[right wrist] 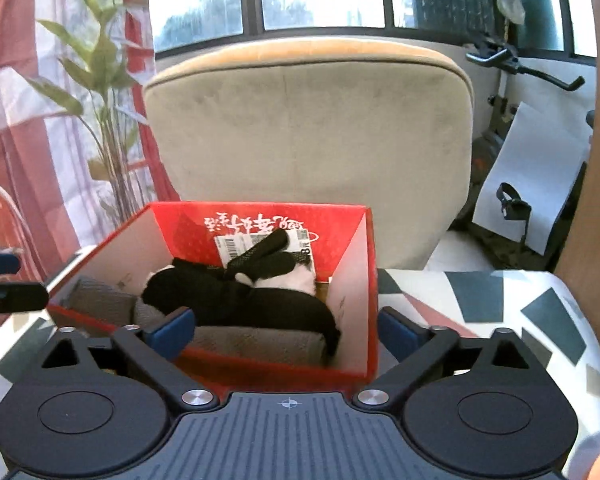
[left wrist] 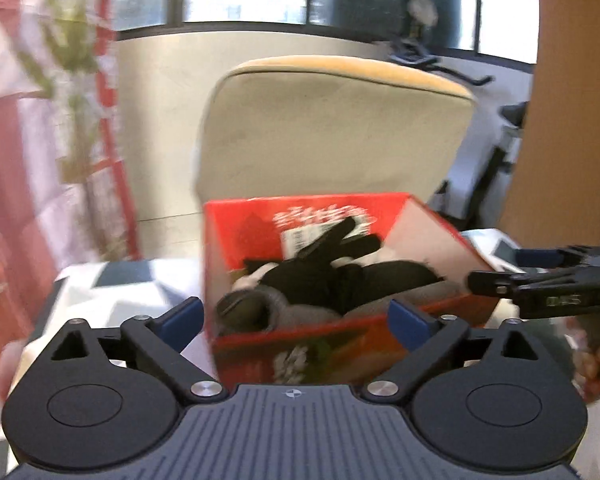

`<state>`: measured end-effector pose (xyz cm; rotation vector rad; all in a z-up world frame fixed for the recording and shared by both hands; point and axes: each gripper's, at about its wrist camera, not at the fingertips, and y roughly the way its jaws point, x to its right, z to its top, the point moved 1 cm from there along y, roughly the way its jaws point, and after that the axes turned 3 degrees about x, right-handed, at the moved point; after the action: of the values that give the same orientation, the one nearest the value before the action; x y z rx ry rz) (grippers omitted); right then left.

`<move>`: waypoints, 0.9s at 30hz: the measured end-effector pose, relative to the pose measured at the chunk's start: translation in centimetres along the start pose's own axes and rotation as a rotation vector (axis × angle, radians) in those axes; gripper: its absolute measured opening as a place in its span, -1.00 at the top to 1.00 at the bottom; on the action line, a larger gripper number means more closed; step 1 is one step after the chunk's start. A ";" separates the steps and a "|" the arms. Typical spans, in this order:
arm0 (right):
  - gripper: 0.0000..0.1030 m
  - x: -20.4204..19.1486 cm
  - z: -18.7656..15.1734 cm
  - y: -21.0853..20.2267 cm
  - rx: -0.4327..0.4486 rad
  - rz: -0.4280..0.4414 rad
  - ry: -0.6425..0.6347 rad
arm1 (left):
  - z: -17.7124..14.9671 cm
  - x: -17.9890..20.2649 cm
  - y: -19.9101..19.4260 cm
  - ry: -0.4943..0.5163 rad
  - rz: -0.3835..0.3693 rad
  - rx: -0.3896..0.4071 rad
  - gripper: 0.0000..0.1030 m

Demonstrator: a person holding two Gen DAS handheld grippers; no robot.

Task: Organize soft objects
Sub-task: 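Withdraw both grippers from the box toward the dark packaged bag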

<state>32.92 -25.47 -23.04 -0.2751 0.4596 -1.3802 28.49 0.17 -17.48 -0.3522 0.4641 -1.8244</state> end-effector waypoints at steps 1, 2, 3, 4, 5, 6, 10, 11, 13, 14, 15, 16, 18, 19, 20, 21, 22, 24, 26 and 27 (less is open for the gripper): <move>-0.92 0.0 -0.4 -0.6 0.010 0.013 0.014 | -0.5 0.1 -0.6 -0.012 0.016 0.004 -0.97; -0.99 -0.1 -0.9 -1.3 0.020 0.029 0.026 | -1.0 0.2 -1.3 -0.028 0.015 0.013 -0.99; -0.99 -0.3 -1.4 -1.8 0.030 0.037 0.033 | -1.5 0.2 -1.8 -0.043 0.011 0.019 -1.00; -0.99 -0.5 -1.9 -2.4 0.043 0.039 0.037 | -1.9 0.1 -2.3 -0.059 0.013 0.021 -1.00; -0.99 -0.7 -2.4 -3.0 0.055 0.039 0.040 | -2.4 0.2 -2.7 -0.071 0.023 0.018 -1.00; -0.99 -0.9 -3.0 -3.6 0.062 0.037 0.045 | -2.9 0.2 -3.2 -0.081 0.039 0.013 -1.00; -0.99 -1.4 -6.0 -5.8 0.082 0.057 0.120 | -5.3 0.4 -5.0 -0.102 0.063 0.035 -1.00; -0.99 -1.5 -6.9 -6.3 0.088 0.061 0.140 | -5.9 0.3 -5.4 -0.102 0.064 0.038 -1.00; -0.99 -1.8 -8.7 -6.9 0.097 0.051 0.153 | -7.1 0.5 -5.6 -0.094 0.079 0.037 -1.00; -0.99 -2.0 -9.6 -7.1 0.103 0.040 0.148 | -7.7 0.6 -5.5 -0.088 0.089 0.028 -1.00; -0.99 -2.2 -10.4 -7.3 0.107 0.025 0.144 | -8.2 0.7 -5.4 -0.088 0.101 0.014 -1.00; -0.99 -2.4 -11.2 -7.4 0.104 0.015 0.143 | -8.8 0.7 -5.4 -0.098 0.110 0.004 -1.00; -0.99 -2.6 -12.5 -7.5 0.092 0.013 0.146 | -10.0 0.6 -5.4 -0.126 0.113 -0.006 -1.00; -0.99 -2.7 -13.2 -7.6 0.087 0.015 0.143 | -10.5 0.5 -5.5 -0.135 0.111 -0.014 -1.00; -0.98 -2.9 -13.9 -7.7 0.079 0.016 0.131 | -11.0 0.4 -5.6 -0.141 0.110 -0.022 -1.00; -0.97 -3.2 -14.5 -7.8 0.069 0.016 0.107 | -11.4 0.3 -5.4 -0.143 0.111 -0.034 -1.00; -0.92 -3.4 -15.0 -7.7 0.063 0.014 0.081 | -11.7 0.4 -5.4 -0.145 0.116 -0.041 -1.00; -0.83 -3.7 -15.9 -7.6 0.048 0.010 0.042 | -12.2 0.2 -5.3 -0.151 0.127 -0.052 -1.00; -0.70 -3.6 -16.4 -7.4 0.029 0.016 0.047 | -12.4 0.2 -5.3 -0.156 0.129 -0.057 -1.00; -0.67 -3.5 -16.4 -7.4 0.029 0.017 0.055 | -12.4 0.1 -5.2 -0.156 0.133 -0.057 -1.00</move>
<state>18.35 -22.05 -33.66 -0.2099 0.4861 -1.3790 18.38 3.13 -25.81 -0.4881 0.4213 -1.6435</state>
